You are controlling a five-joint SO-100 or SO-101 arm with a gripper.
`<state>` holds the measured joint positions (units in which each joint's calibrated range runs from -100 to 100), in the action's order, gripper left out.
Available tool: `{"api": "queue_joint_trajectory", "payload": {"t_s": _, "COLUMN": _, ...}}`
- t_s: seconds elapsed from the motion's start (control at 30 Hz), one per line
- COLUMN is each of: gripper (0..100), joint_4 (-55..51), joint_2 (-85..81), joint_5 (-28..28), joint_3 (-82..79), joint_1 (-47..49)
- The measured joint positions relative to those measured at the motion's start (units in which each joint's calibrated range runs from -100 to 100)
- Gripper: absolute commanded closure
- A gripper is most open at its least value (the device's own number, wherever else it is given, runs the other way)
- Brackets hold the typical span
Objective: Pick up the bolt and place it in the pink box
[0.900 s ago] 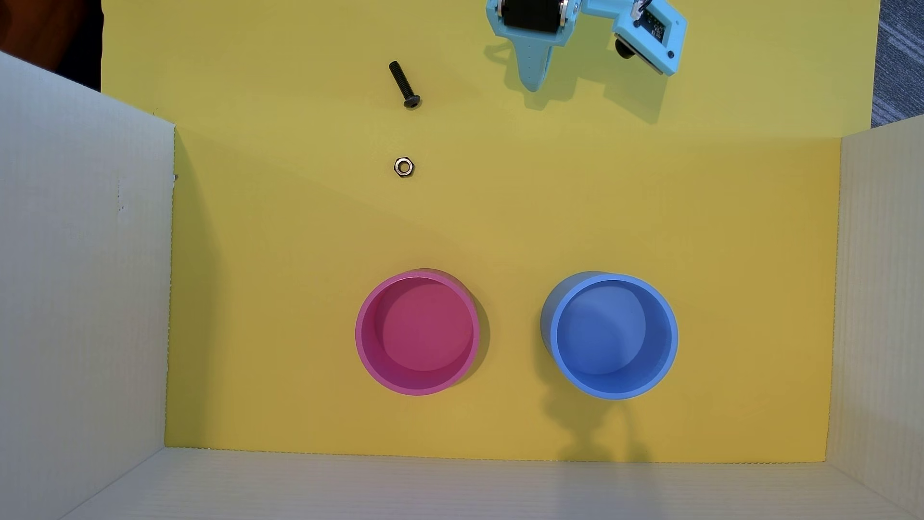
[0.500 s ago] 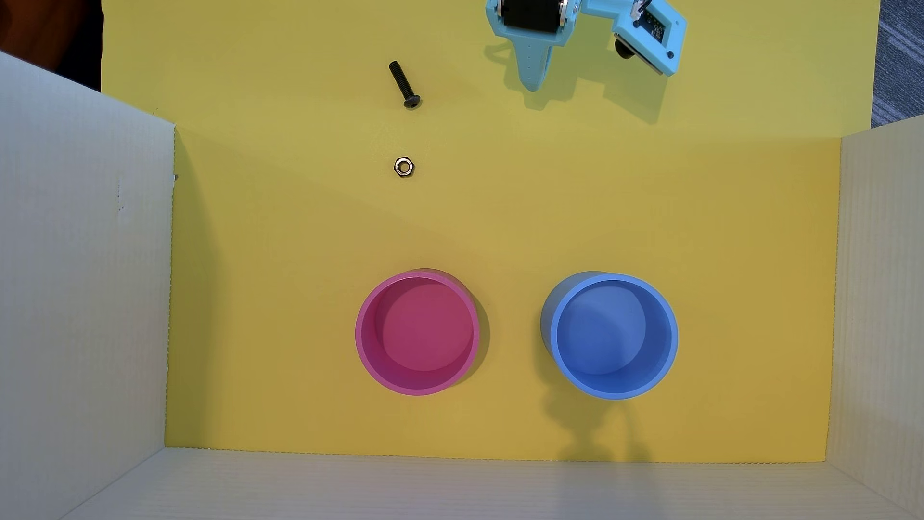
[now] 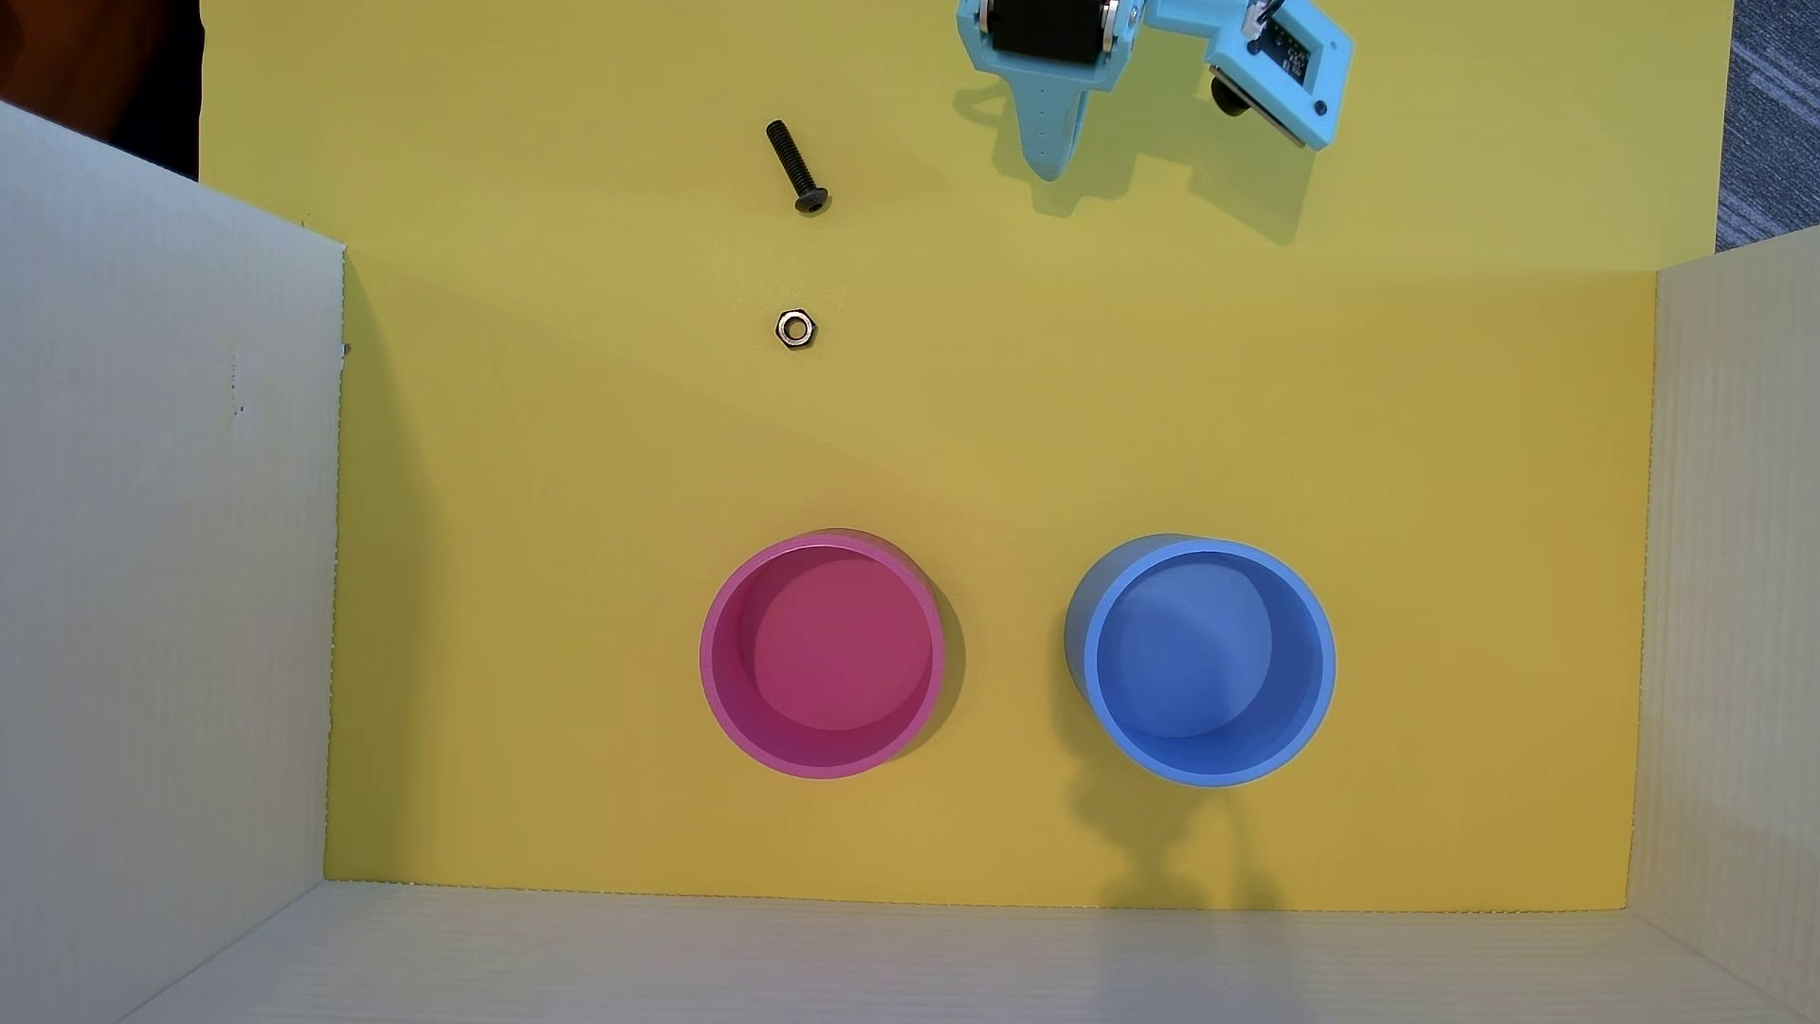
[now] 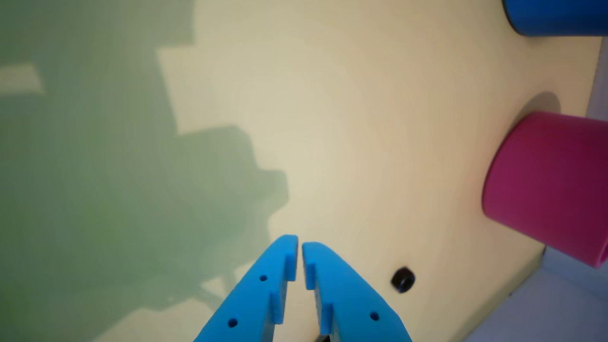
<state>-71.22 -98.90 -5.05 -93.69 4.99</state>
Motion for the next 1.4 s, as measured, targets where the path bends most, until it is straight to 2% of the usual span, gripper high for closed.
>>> {"api": "queue_joint_trajectory", "payload": {"t_s": 1.3, "gripper": 99, "joint_4": 0.00, "joint_2": 0.00, "joint_5": 0.10, "joint_3": 0.00, "joint_1": 0.00}}
{"api": "queue_joint_trajectory", "payload": {"t_s": 1.4, "gripper": 99, "joint_4": 0.00, "joint_2": 0.00, "joint_5": 0.20, "joint_3": 0.81, "joint_1": -2.77}}
